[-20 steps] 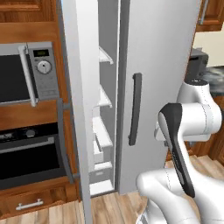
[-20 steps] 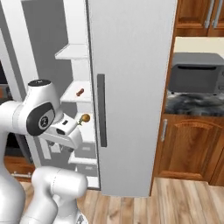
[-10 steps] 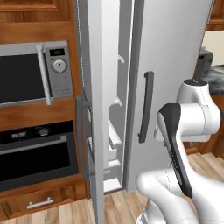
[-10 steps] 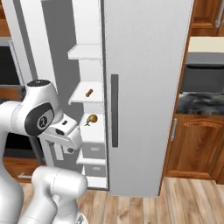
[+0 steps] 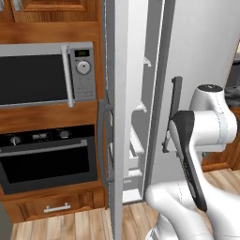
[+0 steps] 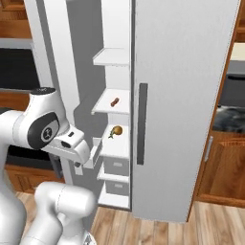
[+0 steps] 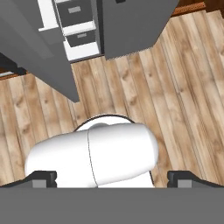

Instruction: Store the kebab skewer in the freezer for long-term storage. Close the freezer door after placing the cooked food.

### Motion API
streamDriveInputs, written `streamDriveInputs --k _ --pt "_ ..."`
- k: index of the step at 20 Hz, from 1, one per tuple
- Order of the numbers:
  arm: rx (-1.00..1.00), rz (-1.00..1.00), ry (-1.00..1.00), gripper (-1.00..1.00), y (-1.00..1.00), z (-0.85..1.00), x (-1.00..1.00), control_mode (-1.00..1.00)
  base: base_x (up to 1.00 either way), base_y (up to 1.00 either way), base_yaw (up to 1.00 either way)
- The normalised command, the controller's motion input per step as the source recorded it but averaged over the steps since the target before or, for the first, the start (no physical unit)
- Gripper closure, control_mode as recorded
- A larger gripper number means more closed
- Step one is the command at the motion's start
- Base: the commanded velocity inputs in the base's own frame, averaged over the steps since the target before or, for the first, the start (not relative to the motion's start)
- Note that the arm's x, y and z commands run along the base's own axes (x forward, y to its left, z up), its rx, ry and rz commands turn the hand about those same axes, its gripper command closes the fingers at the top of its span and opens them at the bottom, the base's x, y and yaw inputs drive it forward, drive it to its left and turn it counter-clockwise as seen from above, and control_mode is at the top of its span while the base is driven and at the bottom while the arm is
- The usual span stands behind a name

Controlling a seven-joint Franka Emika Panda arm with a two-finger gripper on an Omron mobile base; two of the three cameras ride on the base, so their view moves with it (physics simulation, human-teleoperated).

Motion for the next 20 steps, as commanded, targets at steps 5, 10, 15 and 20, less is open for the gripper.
streamDriveInputs --k 5,10,15,20 --pt "0.00 0.00 0.00 -1.00 0.00 0.00 0.00 1.00 -0.13 0.14 0.15" --pt "0.00 0.00 0.00 -1.00 0.00 0.00 0.00 1.00 0.00 0.00 0.01" --pt "0.00 0.00 0.00 -1.00 0.00 0.00 0.00 1.00 0.00 0.00 0.00" --pt "0.00 -0.01 -0.02 -1.00 0.04 0.00 0.00 -1.00 0.00 0.00 0.00"
